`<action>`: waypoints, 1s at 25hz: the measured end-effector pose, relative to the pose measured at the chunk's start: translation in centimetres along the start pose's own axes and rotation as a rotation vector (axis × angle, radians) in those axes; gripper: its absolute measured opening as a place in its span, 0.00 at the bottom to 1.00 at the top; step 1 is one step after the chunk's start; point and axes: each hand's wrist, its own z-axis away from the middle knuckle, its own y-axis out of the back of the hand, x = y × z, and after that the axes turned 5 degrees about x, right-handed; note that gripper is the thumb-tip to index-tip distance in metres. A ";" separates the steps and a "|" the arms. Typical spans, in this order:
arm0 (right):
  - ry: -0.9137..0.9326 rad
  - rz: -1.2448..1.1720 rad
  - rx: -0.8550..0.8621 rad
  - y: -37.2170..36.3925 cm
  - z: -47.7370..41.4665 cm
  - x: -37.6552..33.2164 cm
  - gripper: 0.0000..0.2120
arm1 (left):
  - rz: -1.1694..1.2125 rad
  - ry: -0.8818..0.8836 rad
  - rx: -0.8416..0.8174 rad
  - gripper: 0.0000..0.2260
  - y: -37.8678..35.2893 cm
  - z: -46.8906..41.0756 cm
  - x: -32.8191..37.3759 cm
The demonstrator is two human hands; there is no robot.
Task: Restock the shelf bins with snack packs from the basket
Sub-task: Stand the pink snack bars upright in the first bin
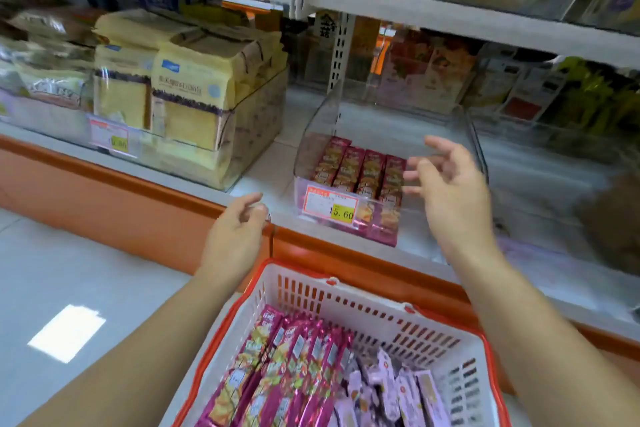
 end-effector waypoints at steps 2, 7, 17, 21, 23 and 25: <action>-0.021 -0.177 0.046 0.5 5.6 0.9 0.14 | -0.120 0.057 -0.074 0.07 0.2 3.1 -2.7; -0.514 0.190 -0.284 0.0 15.6 12.0 0.13 | -0.670 0.188 -0.486 0.20 -1.5 11.1 -9.3; -0.979 0.153 -0.562 2.0 19.7 18.6 0.12 | -0.872 0.361 -0.510 0.13 -1.7 14.2 -14.1; -1.035 -0.072 -0.558 0.9 20.3 17.7 0.15 | -0.728 0.218 -0.492 0.16 -2.5 15.4 -11.6; -1.064 -0.207 -0.498 0.3 20.2 17.5 0.18 | -0.727 0.076 -0.477 0.18 -3.2 16.4 -10.3; -1.092 -0.288 -0.417 0.0 20.0 17.3 0.23 | -0.737 -0.065 -0.481 0.23 -4.1 17.5 -9.7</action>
